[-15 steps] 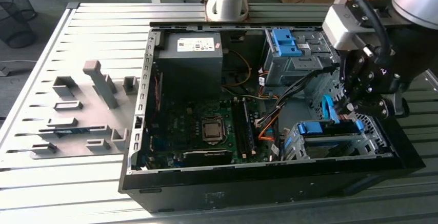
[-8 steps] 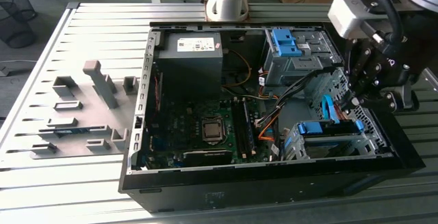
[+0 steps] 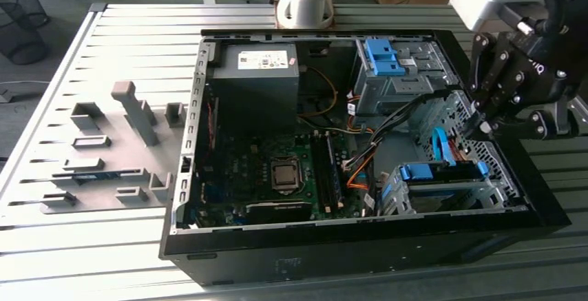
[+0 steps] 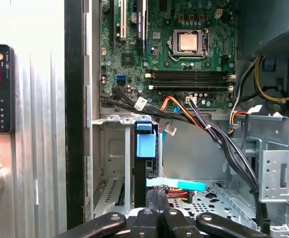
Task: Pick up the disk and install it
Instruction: 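Insert the second disk wire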
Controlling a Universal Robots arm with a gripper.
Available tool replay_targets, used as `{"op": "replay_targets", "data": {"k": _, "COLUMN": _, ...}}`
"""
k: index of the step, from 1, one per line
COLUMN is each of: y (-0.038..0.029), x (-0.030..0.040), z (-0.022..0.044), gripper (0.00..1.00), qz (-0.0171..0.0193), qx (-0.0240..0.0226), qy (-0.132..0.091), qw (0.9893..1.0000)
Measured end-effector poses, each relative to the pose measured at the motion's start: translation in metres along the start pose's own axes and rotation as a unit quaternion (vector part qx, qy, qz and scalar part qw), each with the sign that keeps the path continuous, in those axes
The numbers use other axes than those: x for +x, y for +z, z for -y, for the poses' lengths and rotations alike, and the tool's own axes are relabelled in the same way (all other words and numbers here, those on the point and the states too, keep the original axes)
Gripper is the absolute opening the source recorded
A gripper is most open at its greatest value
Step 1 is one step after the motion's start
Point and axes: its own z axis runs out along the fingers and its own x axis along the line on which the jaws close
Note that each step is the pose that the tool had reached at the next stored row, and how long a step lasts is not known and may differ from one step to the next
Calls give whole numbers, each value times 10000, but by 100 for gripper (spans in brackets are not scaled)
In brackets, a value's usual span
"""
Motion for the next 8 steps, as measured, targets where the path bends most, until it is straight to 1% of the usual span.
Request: {"op": "replay_targets", "data": {"k": 8, "y": -157, "x": -2, "z": 5, "gripper": 11, "qz": 0, "qx": 0, "qy": 0, "qw": 10000}}
